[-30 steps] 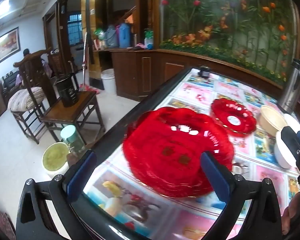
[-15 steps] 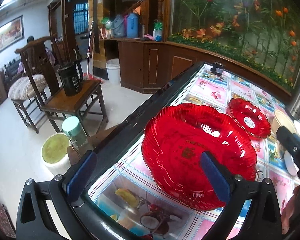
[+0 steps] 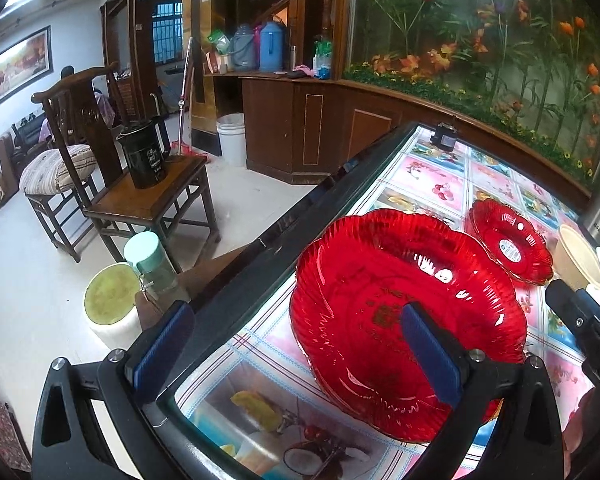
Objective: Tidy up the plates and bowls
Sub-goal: 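Grasp the large red plate stack rim with the left gripper and lift, then carry the large red plates toward the small red sticker plate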
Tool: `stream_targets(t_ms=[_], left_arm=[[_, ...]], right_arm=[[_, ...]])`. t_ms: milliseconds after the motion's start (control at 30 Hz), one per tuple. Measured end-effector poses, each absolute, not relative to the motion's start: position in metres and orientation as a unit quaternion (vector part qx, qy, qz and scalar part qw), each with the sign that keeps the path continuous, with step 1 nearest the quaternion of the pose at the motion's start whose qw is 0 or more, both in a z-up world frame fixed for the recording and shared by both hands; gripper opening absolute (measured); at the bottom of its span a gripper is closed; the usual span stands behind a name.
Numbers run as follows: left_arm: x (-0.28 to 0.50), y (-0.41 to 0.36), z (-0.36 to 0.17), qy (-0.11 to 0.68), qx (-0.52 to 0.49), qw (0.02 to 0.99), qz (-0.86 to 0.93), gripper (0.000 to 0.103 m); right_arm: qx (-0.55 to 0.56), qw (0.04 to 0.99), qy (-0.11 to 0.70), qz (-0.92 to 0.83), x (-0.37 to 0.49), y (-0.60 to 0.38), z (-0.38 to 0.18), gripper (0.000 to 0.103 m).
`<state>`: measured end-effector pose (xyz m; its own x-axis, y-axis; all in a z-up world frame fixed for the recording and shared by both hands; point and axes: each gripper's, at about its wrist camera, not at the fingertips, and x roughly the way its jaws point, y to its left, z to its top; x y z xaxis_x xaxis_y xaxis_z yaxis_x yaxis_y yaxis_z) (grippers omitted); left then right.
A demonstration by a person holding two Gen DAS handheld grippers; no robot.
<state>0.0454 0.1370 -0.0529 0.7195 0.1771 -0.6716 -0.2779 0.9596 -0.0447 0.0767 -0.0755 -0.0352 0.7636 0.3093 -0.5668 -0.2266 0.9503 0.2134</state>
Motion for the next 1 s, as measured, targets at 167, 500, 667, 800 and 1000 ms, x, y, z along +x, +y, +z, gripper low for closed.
stream_targets(t_ms=[167,500,667,800,1000], left_arm=[[0.047,0.136,-0.054,0.354,-0.069,0.925,0.122,0.103],[0.053,0.133,-0.056,0.358,-0.069,0.924,0.118,0.103],[0.06,0.133,-0.06,0.372,-0.07,0.918,0.119,0.103],[0.067,0.138,-0.067,0.396,-0.081,0.907,0.121,0.103],[0.075,0.141,-0.074,0.422,-0.09,0.893,0.125,0.102]], right_arm=[[0.069,0.934,0.322,0.141,0.079,-0.077,-0.038,0.1],[0.062,0.932,0.33,0.137,0.083,-0.076,-0.042,0.1],[0.065,0.929,0.34,0.134,0.09,-0.074,-0.045,0.1],[0.06,0.927,0.349,0.123,0.095,-0.069,-0.048,0.1],[0.055,0.924,0.361,0.116,0.102,-0.062,-0.053,0.1]])
